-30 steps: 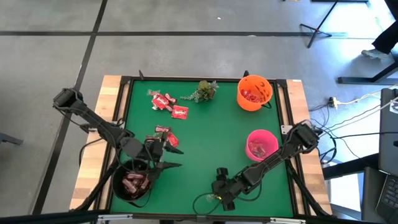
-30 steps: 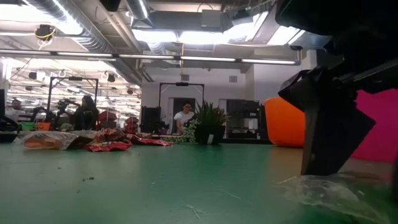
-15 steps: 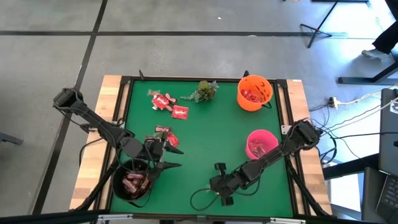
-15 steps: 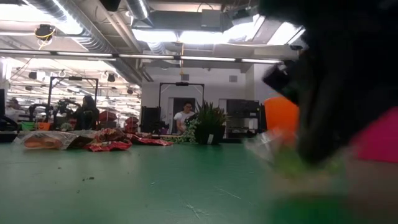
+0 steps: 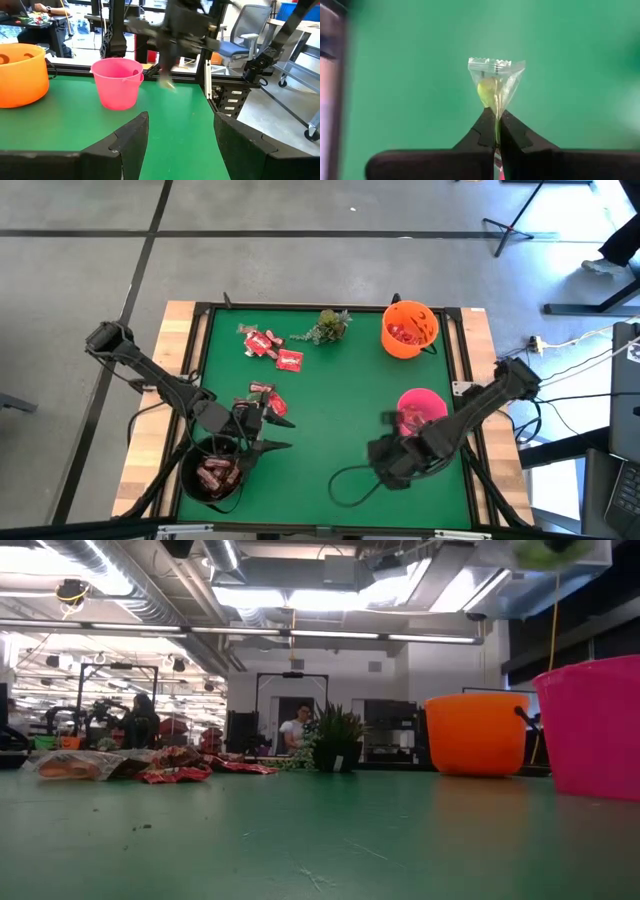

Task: Sort candy
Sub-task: Put the green candy into the pink bucket, then put the brown chocolate bar into the black bucket

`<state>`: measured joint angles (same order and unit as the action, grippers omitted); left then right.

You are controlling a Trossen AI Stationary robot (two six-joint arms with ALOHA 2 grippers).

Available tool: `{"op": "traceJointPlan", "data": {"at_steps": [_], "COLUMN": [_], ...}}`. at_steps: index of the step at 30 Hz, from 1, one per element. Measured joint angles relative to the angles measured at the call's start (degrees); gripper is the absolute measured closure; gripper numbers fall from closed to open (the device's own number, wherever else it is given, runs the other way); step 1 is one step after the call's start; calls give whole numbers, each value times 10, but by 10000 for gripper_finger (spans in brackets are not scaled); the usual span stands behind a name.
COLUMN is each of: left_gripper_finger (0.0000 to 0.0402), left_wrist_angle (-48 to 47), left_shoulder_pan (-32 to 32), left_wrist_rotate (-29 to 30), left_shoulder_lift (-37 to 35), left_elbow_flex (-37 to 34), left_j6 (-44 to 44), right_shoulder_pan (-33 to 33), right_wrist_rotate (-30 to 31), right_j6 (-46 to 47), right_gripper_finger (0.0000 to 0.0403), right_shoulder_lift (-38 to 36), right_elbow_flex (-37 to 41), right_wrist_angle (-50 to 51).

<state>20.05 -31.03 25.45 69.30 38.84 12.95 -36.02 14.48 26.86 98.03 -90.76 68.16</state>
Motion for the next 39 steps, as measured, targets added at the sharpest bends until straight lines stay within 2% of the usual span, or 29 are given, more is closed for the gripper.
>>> {"op": "traceJointPlan", "data": {"at_steps": [2, 6, 9, 14, 20, 24, 33, 39], "left_gripper_finger": [189, 189, 189, 188, 188, 188, 188, 188], "left_wrist_angle": [0, 0, 0, 0, 0, 0, 0, 0], "left_shoulder_pan": [0, 0, 0, 0, 0, 0, 0, 0], "left_wrist_rotate": [0, 0, 0, 0, 0, 0, 0, 0], "left_shoulder_lift": [0, 0, 0, 0, 0, 0, 0, 0], "left_elbow_flex": [0, 0, 0, 0, 0, 1, 1, 1], "left_j6": [0, 0, 0, 0, 0, 0, 0, 0], "right_shoulder_pan": [0, 2, 15, 58, 117, 140, 143, 143], "right_wrist_rotate": [11, 20, 14, -23, -64, -98, -86, -38], "right_j6": [46, 127, 190, 236, 258, 261, 284, 280], "right_gripper_finger": [395, 392, 392, 392, 382, 344, 230, 199], "right_shoulder_lift": [-13, -52, -74, -137, -211, -249, -268, -267], "right_elbow_flex": [-19, -25, -6, 85, 234, 300, 298, 282], "right_wrist_angle": [85, 187, 219, 220, 180, 91, 83, -2]}}
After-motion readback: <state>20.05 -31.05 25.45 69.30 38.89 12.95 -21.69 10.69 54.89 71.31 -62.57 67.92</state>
